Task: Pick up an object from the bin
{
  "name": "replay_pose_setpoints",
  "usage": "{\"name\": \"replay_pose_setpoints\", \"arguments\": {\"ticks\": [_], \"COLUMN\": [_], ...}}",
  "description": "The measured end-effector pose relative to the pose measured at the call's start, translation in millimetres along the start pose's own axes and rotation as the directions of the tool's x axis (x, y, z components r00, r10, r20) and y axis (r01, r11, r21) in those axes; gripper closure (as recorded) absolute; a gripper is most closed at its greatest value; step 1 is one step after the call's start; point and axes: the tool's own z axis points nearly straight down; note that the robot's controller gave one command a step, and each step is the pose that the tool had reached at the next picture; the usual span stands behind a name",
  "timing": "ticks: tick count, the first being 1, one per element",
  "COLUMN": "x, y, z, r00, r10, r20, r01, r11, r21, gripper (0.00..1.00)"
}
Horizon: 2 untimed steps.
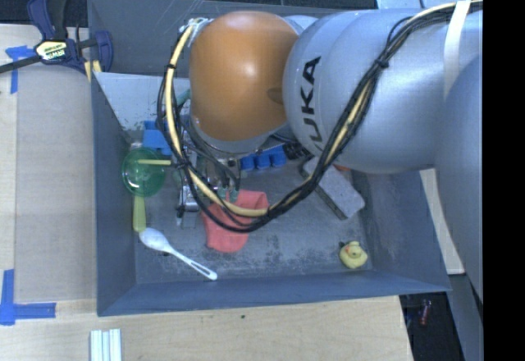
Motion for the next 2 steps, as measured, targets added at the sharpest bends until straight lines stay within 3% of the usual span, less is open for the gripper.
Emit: {"name": "replay_pose_setpoints", "arguments": {"ticks": [1,2], "x": [-38.8,-27.6], "y": [-42.1,-55.1], "z": [52.3,68.1], "r00": [1.0,1.0], "r10": [0.026,0.005], "r20": [0.013,0.006], "r01": [-0.026,-0.005], "r11": [1.0,1.0], "r21": [-0.007,-0.003], "gripper": [0.0,0.0]}}
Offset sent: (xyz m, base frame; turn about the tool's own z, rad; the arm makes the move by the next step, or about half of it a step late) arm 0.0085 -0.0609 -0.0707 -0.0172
